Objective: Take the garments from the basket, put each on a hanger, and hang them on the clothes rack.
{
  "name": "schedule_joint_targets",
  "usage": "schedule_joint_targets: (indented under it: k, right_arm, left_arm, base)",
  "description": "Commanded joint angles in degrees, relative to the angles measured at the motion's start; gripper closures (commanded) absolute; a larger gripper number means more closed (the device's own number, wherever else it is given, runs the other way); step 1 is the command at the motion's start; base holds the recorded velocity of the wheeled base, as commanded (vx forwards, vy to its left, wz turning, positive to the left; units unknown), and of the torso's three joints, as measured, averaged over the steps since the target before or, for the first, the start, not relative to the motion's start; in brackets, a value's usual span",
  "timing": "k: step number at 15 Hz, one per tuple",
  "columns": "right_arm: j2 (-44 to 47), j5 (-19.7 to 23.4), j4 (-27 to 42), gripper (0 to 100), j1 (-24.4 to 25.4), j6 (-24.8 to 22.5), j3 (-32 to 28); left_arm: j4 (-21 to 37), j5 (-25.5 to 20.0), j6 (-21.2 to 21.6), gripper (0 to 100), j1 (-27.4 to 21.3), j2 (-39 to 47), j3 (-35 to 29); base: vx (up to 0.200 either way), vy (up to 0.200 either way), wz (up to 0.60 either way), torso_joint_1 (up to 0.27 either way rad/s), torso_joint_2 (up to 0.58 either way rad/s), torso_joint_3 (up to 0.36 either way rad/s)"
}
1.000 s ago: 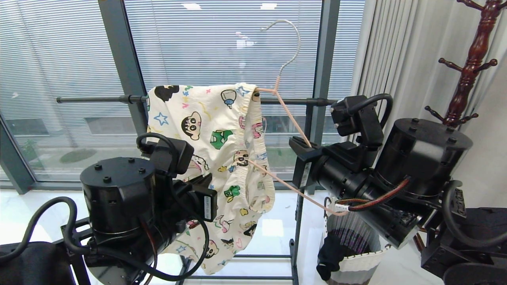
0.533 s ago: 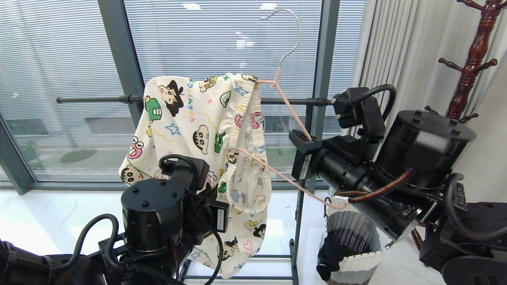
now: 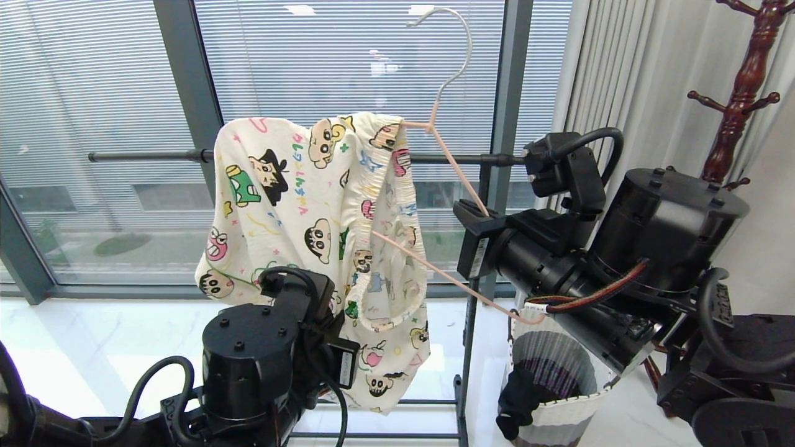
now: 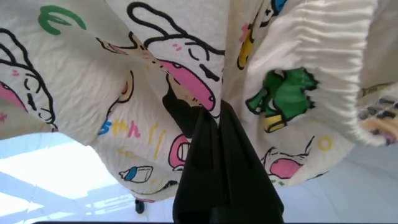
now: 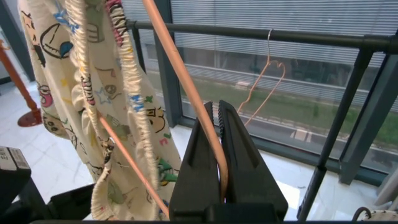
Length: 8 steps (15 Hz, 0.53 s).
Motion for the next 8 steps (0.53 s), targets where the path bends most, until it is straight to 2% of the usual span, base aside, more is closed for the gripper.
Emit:
schedule_joint_targets:
  k: [1, 4, 8]
  right_arm:
    - [0.08, 0.01, -0.02, 100, 0.05, 0.02, -0.20]
    - [0.00, 0.01, -0.02, 100, -0.04, 0.02, -0.47]
    - [0.08, -0.52, -0.02, 100, 0.05, 0.02, -0.38]
  left_arm:
    - [0.00, 0.33, 0.06, 100, -1.43, -0.02, 1.01]
    - [0.00, 0.33, 0.33, 100, -3.46, 0.51, 3.73]
    - [-0.53, 0.51, 0.33, 100, -3.63, 0.24, 3.20]
  base:
    - [0.000, 0.000, 0.00, 0.000, 0.00, 0.000]
    - [0.000, 0.000, 0.00, 0.000, 0.00, 0.000]
    - [0.000, 0.000, 0.00, 0.000, 0.00, 0.000]
